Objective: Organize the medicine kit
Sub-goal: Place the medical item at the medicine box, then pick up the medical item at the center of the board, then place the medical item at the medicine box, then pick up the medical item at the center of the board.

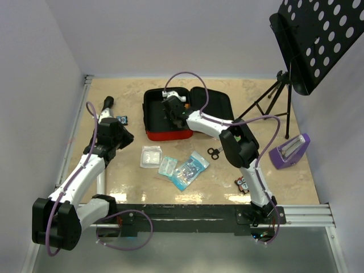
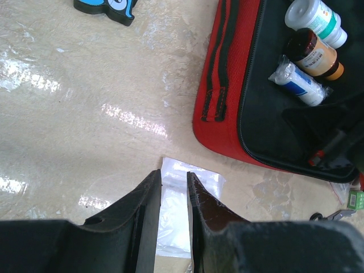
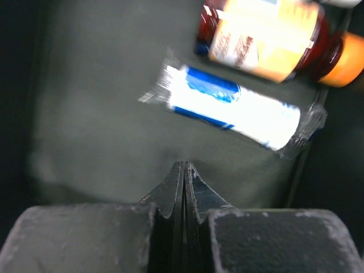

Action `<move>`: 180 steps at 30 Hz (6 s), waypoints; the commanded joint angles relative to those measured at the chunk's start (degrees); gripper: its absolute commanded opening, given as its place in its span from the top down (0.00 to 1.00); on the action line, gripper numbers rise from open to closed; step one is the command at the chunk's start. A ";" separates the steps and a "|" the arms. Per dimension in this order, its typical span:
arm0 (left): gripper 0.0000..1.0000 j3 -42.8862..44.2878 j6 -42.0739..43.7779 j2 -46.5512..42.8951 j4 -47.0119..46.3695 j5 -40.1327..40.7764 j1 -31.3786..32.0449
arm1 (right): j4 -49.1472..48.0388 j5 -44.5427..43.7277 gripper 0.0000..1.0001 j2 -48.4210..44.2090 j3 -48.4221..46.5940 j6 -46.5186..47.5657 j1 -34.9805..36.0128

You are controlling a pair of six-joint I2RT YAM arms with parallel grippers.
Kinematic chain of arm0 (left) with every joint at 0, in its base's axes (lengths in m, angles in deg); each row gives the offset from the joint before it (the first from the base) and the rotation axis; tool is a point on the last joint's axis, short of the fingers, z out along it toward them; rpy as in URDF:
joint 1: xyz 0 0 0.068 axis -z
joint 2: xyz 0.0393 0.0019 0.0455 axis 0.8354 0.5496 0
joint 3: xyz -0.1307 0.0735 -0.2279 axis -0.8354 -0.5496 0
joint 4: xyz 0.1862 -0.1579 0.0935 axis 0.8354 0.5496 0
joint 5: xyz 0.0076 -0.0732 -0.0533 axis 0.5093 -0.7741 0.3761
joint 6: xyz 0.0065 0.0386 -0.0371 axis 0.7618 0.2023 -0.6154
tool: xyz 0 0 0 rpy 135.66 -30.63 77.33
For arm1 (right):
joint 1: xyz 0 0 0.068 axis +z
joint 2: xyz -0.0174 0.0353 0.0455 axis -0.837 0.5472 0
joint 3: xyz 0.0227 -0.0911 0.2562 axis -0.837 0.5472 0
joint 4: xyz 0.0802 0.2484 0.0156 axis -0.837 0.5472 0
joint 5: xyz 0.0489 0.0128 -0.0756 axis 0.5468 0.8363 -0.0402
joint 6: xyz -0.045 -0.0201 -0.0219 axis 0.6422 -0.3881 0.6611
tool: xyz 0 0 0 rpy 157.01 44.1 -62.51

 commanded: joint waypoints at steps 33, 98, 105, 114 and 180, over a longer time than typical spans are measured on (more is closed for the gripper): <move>0.70 2.69 1.91 -4.08 2.64 2.72 0.00 | -5.82 -4.56 0.31 -34.46 22.45 -9.37 -0.36; 0.70 -5.92 -2.31 -11.12 1.50 -2.73 0.00 | -10.66 7.92 1.00 -69.66 59.77 -26.71 5.71; 0.70 -4.69 -1.96 -10.94 2.38 -2.46 0.00 | -9.43 6.70 1.00 -58.33 40.44 -17.56 5.71; 0.70 -3.72 -1.34 -9.10 2.12 -1.85 0.00 | -11.36 5.55 1.00 -37.94 19.78 -11.40 2.64; 0.35 -4.25 -0.63 -8.03 5.72 -1.41 -0.09 | -24.19 -1.65 0.18 -30.99 39.81 -8.59 20.90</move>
